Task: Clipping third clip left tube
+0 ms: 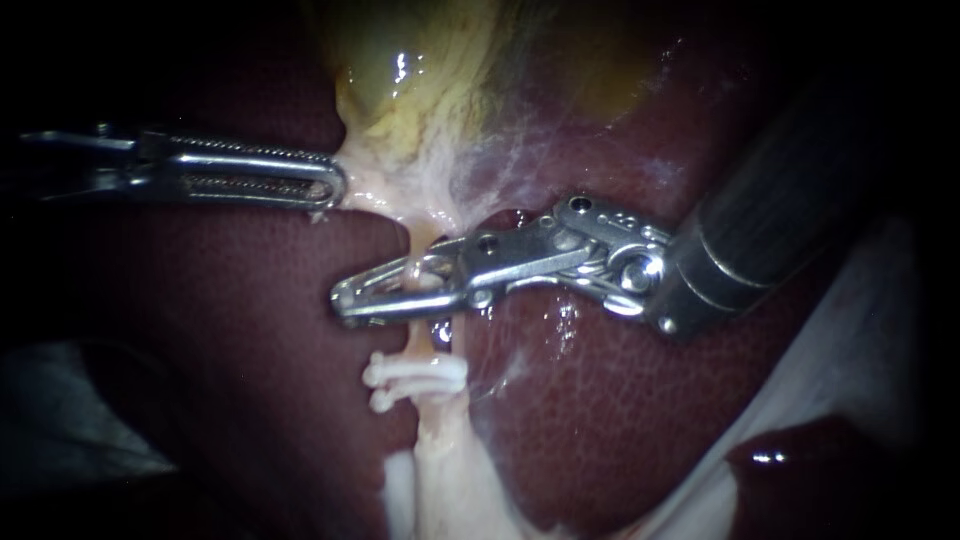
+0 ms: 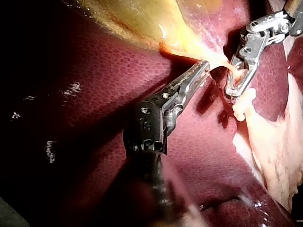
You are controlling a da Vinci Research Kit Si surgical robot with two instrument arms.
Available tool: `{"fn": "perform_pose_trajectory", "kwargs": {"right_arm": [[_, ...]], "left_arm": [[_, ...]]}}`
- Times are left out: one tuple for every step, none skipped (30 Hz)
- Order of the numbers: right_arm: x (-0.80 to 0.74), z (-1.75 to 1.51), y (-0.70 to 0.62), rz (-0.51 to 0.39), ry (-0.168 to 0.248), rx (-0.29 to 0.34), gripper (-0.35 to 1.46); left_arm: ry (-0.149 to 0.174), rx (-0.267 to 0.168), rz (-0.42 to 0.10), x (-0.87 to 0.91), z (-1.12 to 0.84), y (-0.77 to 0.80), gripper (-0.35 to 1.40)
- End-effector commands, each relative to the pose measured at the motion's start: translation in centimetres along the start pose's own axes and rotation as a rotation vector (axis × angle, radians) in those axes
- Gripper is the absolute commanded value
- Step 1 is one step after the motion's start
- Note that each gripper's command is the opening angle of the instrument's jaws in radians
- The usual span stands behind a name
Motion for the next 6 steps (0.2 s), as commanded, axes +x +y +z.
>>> {"fn": "perform_pose_trajectory", "kwargs": {"right_arm": [[0.0, -0.01, 0.0, 0.0, 0.0, 0.0, -0.35], [0.0, -0.01, 0.0, 0.0, 0.0, 0.0, -0.35], [0.0, -0.01, 0.0, 0.0, 0.0, 0.0, -0.35], [0.0, -0.01, 0.0, 0.0, 0.0, 0.0, -0.35], [0.0, -0.01, 0.0, 0.0, 0.0, 0.0, -0.35], [0.0, -0.01, 0.0, 0.0, 0.0, 0.0, -0.35]], "left_arm": [[0.0, 0.0, 0.0, 0.0, 0.0, 0.0, -0.35], [0.0, 0.0, 0.0, 0.0, 0.0, 0.0, -0.35], [0.0, 0.0, 0.0, 0.0, 0.0, 0.0, -0.35], [0.0, 0.0, 0.0, 0.0, 0.0, 0.0, -0.35], [0.0, 0.0, 0.0, 0.0, 0.0, 0.0, -0.35], [0.0, 0.0, 0.0, 0.0, 0.0, 0.0, -0.35]]}}
